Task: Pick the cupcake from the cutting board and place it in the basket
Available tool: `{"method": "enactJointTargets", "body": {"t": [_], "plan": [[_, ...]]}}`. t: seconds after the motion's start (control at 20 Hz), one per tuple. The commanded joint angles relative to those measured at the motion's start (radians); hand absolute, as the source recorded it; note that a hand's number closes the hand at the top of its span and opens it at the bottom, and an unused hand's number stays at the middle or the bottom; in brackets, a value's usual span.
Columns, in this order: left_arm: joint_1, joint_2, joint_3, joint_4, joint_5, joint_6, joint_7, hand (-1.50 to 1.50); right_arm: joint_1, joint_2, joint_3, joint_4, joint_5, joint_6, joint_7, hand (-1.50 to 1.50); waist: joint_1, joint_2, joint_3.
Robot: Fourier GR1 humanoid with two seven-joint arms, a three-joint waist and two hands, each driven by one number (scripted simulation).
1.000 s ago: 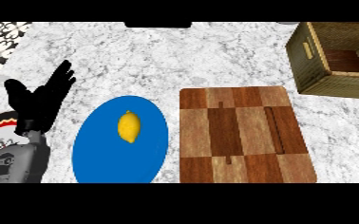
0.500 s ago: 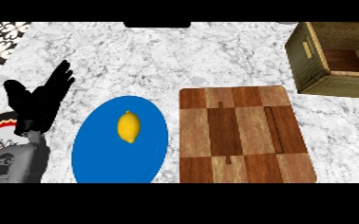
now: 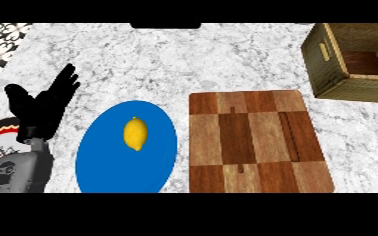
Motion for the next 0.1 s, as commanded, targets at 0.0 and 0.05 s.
{"method": "enactJointTargets", "body": {"t": [0.0, 0.05], "plan": [[0.008, 0.024, 0.016, -0.018, 0.019, -0.024, 0.003, 0.00, 0.085, -0.121, -0.028, 0.099, -0.017, 0.162, -0.088, -1.50, 0.004, 0.002, 0.002], [-0.013, 0.016, 0.007, -0.035, 0.015, -0.009, 0.041, 0.00, 0.101, -0.136, -0.030, 0.119, -0.016, 0.184, -0.099, -1.50, 0.003, 0.002, 0.004]]}}
